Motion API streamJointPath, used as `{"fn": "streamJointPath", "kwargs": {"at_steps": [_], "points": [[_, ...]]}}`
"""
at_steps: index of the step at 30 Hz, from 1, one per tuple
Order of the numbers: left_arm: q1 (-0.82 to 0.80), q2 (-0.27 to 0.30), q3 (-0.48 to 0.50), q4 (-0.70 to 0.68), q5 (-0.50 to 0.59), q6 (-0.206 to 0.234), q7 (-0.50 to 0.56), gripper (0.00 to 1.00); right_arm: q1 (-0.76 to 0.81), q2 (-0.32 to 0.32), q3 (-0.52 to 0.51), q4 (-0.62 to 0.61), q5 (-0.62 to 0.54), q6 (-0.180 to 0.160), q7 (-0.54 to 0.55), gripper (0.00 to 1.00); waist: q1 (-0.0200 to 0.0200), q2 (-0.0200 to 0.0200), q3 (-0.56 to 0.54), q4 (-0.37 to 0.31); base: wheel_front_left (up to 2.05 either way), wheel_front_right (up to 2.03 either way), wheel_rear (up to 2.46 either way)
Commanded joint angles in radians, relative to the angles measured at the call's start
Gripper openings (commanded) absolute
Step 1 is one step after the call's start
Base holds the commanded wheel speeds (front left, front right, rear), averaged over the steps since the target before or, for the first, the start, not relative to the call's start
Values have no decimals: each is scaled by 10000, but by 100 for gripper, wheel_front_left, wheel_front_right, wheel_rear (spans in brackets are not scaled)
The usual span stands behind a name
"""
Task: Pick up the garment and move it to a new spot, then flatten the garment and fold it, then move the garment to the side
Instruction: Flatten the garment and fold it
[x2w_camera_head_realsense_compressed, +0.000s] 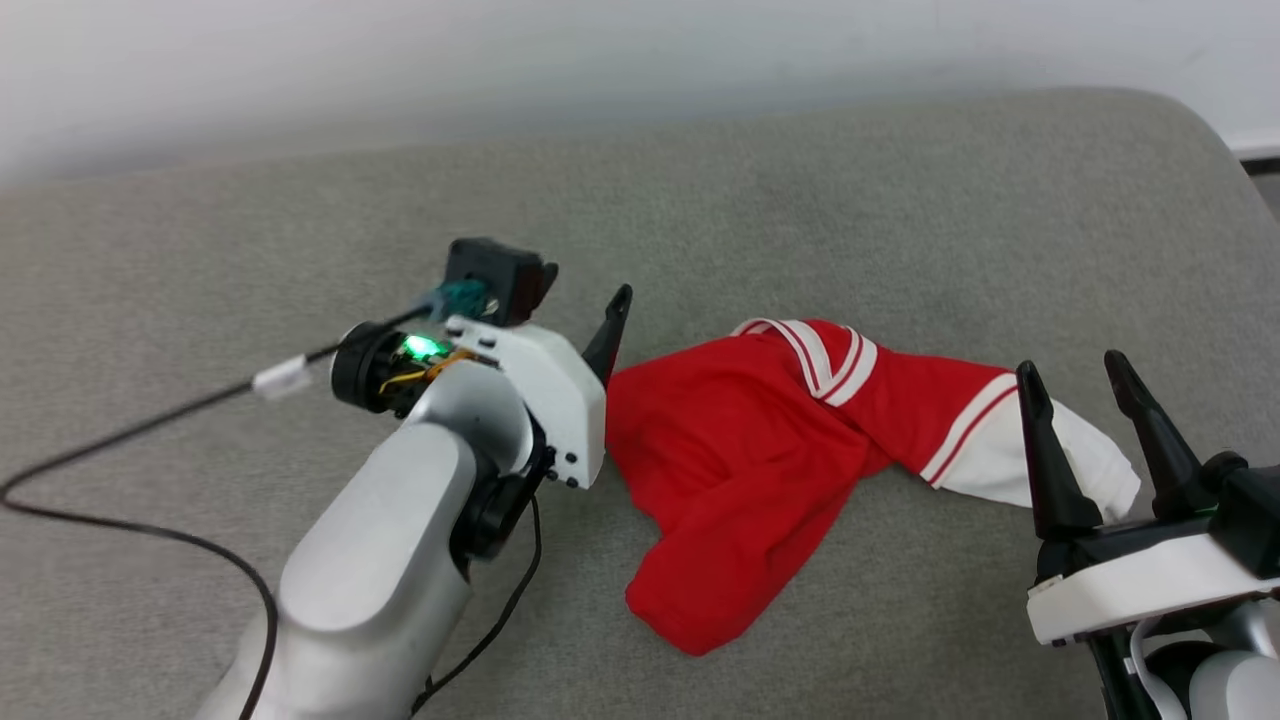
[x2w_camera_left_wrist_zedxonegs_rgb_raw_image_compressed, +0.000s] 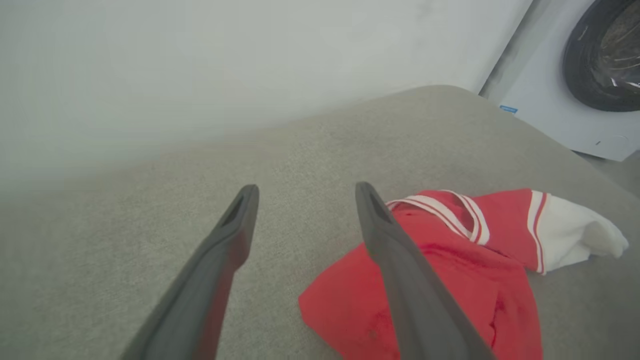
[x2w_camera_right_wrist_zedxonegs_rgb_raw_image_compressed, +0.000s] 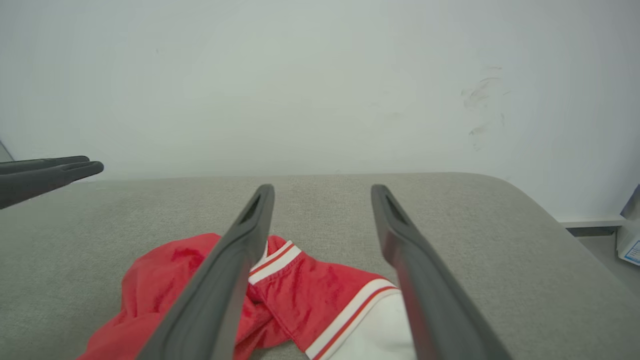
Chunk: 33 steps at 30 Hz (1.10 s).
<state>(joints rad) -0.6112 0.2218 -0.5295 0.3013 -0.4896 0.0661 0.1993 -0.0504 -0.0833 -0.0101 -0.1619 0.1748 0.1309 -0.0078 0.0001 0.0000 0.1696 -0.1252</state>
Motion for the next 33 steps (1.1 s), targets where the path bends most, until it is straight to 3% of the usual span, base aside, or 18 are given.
{"fn": "streamJointPath", "kwargs": {"at_steps": [1,9,17,19,20,25,33], "points": [[-215,-7,-91,231,-78,-129,289,100,-154,21,9,-45,3,-3,-73,100,-1,0,417,-326,0,0,0],[-1531,-122,-897,2334,-474,-1210,2863,100,-445,112,84,238,127,-5,-396,100,-1,0,1135,-785,0,0,0],[-1667,-278,-1770,4041,-835,-1704,5282,100,-579,179,207,504,269,-3,-618,100,-1,0,1340,-1015,0,0,0],[-1566,-334,-1939,4272,-973,-1794,5697,40,-621,186,228,509,250,-3,-661,100,-1,0,1299,-1048,0,0,0],[-1572,-324,-1955,4277,-977,-1817,5611,0,-641,188,236,495,245,-3,-671,100,-1,0,1269,-1054,0,0,0],[-1983,-113,-1902,3824,-518,-1680,4059,0,-526,199,138,407,184,-3,-620,100,-1,0,960,-857,0,0,0],[-1731,517,-1568,2170,149,-913,1730,0,-193,205,-34,229,55,-3,-351,100,-1,0,152,-65,0,0,0]]}}
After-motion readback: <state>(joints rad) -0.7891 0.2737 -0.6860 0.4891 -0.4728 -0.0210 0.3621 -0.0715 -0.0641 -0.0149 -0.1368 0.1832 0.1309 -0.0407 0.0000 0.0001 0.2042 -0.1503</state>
